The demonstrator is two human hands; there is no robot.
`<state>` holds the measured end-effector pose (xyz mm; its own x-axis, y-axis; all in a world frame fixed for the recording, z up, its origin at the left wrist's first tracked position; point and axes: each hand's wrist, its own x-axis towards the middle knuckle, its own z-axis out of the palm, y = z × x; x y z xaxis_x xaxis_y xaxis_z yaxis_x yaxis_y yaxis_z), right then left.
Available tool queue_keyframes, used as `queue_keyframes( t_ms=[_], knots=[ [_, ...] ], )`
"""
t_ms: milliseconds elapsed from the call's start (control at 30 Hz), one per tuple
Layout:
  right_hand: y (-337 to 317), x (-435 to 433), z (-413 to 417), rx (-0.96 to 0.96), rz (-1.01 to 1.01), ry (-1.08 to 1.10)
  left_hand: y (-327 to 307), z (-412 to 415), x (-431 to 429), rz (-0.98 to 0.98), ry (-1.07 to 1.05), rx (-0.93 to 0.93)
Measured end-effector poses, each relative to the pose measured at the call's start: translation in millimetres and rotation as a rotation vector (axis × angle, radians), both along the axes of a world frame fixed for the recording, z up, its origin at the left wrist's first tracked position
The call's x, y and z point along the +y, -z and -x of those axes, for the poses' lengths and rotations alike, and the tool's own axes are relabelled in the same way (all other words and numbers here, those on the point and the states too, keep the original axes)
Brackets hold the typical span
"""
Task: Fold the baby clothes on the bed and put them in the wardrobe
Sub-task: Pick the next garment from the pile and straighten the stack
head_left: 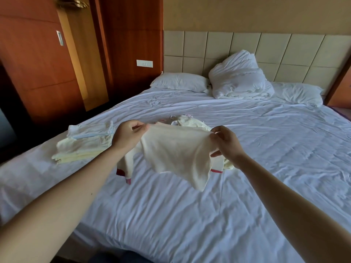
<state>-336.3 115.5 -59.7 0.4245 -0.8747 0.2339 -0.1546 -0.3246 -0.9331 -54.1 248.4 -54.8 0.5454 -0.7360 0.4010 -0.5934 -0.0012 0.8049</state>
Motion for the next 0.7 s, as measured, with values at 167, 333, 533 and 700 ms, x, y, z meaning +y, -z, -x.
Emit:
queue_keyframes(
  t_ms=[167,333,533,700],
  knots=[
    [0,-5,8,0.156,0.083,-0.011,-1,-6,4,-0.015,0.024,-0.018],
    [6,-12,12,0.327,0.117,-0.033,8,-8,3,-0.232,0.098,0.054],
    [-9,-20,-4,0.321,0.482,0.131,-12,-11,1,-0.076,0.033,-0.028],
    [-17,-19,-8,0.269,0.733,0.065,-34,-16,7,0.108,-0.020,-0.302]
  ],
)
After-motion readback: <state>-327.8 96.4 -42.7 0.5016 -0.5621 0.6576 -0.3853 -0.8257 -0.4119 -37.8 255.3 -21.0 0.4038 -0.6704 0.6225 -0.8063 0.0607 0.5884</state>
